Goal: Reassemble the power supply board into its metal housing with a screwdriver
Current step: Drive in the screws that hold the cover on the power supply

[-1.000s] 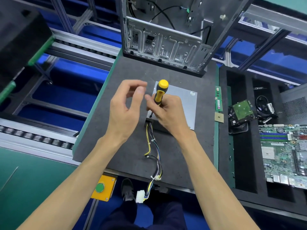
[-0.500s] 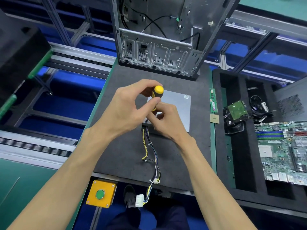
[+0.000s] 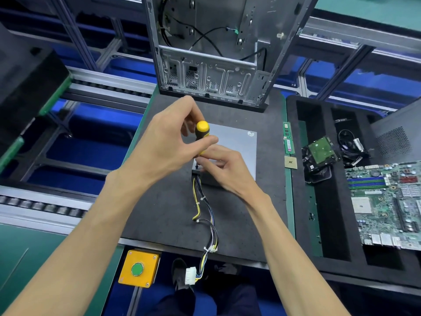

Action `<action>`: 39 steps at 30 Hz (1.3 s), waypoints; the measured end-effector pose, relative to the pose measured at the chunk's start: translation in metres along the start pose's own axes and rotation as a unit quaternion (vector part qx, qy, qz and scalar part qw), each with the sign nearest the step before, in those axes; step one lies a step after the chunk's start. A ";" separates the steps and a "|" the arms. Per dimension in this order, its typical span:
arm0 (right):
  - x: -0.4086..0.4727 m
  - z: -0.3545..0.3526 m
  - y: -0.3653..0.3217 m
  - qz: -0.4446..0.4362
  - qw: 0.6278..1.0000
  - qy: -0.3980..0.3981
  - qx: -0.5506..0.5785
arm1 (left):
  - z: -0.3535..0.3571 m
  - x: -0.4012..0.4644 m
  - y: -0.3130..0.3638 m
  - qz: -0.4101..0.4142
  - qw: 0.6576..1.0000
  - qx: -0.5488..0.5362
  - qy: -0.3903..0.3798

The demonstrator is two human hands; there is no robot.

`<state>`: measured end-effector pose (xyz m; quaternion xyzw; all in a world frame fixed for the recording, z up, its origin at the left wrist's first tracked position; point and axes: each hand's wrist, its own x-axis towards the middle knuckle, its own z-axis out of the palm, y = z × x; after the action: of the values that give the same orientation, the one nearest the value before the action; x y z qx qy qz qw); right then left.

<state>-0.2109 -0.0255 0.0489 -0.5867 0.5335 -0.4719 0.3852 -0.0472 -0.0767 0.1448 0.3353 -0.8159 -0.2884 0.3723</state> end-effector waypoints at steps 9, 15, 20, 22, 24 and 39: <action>-0.004 0.000 -0.008 0.008 1.000 0.000 0.029 | -0.014 0.004 0.009 0.048 0.995 0.009 -0.087; -0.003 0.000 -0.002 0.015 1.000 -0.002 0.020 | -0.015 0.012 0.018 0.032 0.995 0.070 -0.060; -0.003 0.001 -0.001 0.024 0.999 -0.005 0.040 | -0.018 0.017 0.023 0.024 0.991 0.109 -0.077; -0.003 0.002 0.001 0.027 0.998 -0.003 0.049 | -0.020 0.019 0.026 0.025 0.989 0.109 -0.099; -0.004 0.002 0.001 0.029 0.998 0.000 0.061 | -0.022 0.019 0.028 0.028 0.986 0.104 -0.130; -0.002 0.007 0.013 0.031 0.996 0.030 0.072 | -0.029 0.027 0.040 -0.022 0.952 0.224 -0.209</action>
<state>-0.2077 -0.0251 0.0348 -0.5263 0.5273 -0.5145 0.4246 -0.0508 -0.0792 0.2013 0.3602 -0.9116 -0.1694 0.1027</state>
